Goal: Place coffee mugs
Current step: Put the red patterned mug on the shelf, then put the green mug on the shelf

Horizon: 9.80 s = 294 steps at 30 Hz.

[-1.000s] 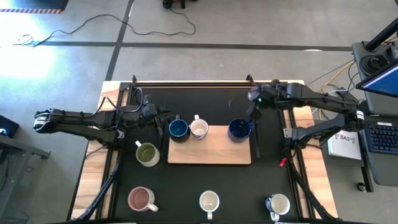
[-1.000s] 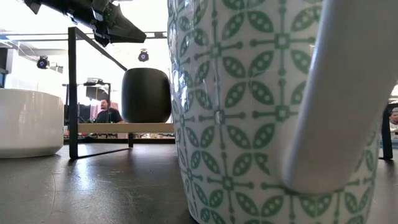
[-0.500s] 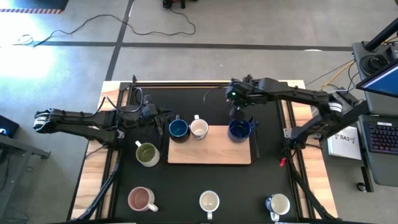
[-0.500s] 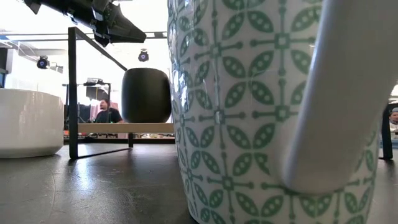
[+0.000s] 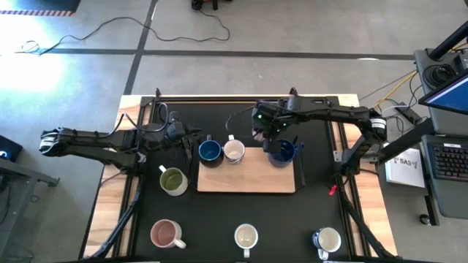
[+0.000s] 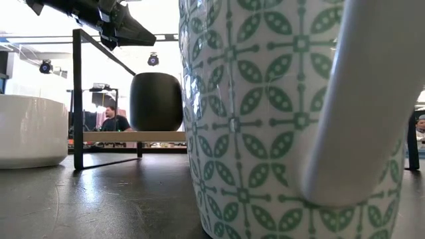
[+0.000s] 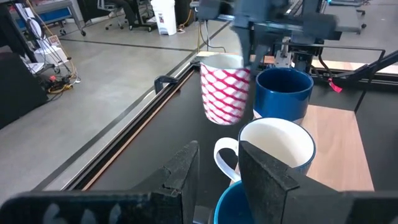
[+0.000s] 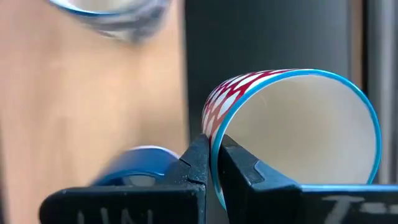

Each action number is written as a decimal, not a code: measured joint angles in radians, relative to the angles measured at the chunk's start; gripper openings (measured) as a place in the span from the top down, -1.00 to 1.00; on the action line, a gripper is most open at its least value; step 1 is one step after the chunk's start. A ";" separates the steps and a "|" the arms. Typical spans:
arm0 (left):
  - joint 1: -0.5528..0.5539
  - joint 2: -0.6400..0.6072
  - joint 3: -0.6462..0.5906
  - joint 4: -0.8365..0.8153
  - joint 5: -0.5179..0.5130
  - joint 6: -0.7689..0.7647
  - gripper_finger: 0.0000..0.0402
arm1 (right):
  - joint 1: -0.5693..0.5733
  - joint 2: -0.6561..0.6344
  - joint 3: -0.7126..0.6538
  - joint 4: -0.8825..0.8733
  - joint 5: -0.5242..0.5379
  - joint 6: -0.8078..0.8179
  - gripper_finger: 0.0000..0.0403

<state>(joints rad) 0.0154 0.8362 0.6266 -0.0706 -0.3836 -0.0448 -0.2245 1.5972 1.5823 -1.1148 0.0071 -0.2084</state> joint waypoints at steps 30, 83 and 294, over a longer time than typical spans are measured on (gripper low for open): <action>0.000 0.000 0.000 -0.005 0.003 0.001 0.52 | 0.232 0.050 -0.001 -0.002 -0.015 -0.054 0.94; 0.000 -0.012 0.000 -0.070 0.135 -0.153 0.52 | 0.231 0.033 0.126 -0.074 0.021 0.148 0.47; -0.726 1.126 1.030 -1.147 0.266 -0.854 0.42 | 0.471 0.033 0.159 -0.239 0.021 0.549 0.62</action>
<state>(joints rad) -0.7109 1.9617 1.6571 -1.2176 -0.1175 -0.8984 0.2466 1.6306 1.7409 -1.3534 0.0277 0.3401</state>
